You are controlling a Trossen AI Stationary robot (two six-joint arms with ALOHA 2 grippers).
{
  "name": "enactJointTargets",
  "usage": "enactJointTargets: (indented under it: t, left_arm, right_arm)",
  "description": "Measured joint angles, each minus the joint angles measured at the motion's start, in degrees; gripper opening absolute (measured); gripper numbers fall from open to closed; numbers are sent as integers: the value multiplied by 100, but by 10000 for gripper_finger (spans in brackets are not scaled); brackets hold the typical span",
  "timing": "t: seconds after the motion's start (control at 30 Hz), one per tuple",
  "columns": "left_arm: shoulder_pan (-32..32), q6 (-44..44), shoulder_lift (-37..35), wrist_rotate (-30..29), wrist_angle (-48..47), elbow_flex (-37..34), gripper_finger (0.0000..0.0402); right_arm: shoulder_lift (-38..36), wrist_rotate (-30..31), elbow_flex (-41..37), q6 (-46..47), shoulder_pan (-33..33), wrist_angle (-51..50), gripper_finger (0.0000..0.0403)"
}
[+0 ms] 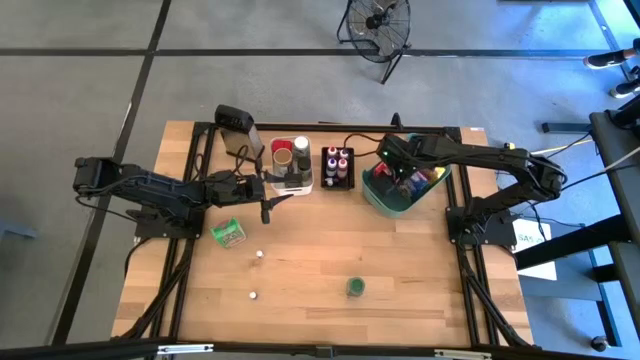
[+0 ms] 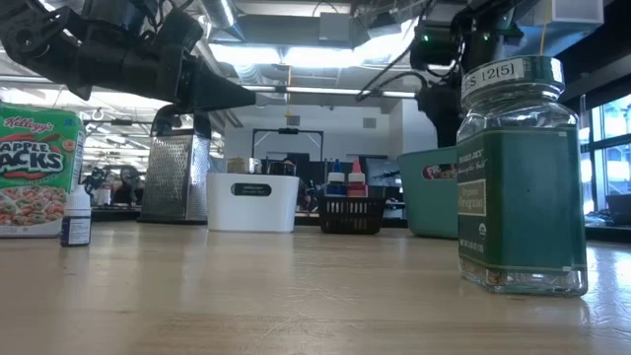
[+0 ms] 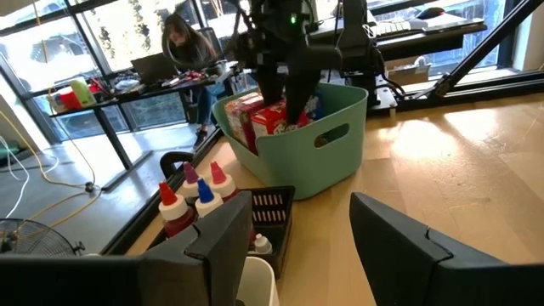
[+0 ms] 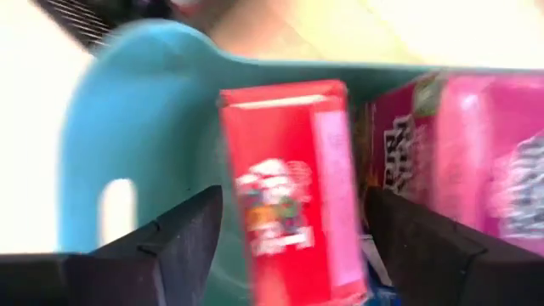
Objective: Pick & Place Kitchen Items
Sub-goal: Put the red cereal box into the green bin, then put the green spice bottle into the white bin
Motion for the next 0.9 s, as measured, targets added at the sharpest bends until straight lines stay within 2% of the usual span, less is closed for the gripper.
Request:
enactJointTargets:
  t: [0.13, 0.43, 0.57, 0.67, 0.77, 0.8, 0.83, 0.9]
  left_arm:
    - [0, 0, 0, 0, 2, -1, 196]
    - [-2, -13, 0, 0, 0, 1, 196]
    - [-1, -312, 0, 13, -2, 0, 196]
    - [-63, -390, 0, 311, 26, -1, 196]
    - [-527, -72, -3, 679, 115, 18, 196]
    - [-756, 21, -25, 586, 61, 91, 196]
    - [-1046, 119, -63, 254, -51, 218, 196]
    - [-1661, 282, -108, -868, -746, 658, 196]
  right_arm:
    - [-2, 14, 425, 65, 5, -325, 291]
    - [-2, 901, 1775, 714, 451, -2024, 291]
    - [-2, 936, 2315, 968, 1082, -2222, 291]
    - [-2, 932, 2574, 1112, 1777, -2164, 291]
    - [-4, 1054, 2611, 1354, 2578, -2000, 291]
    - [-4, 1178, 2611, 1438, 2869, -1987, 291]
    - [-2, 1340, 2610, 1545, 3188, -1982, 291]
    - [32, 1749, 2526, 1775, 3802, -1868, 291]
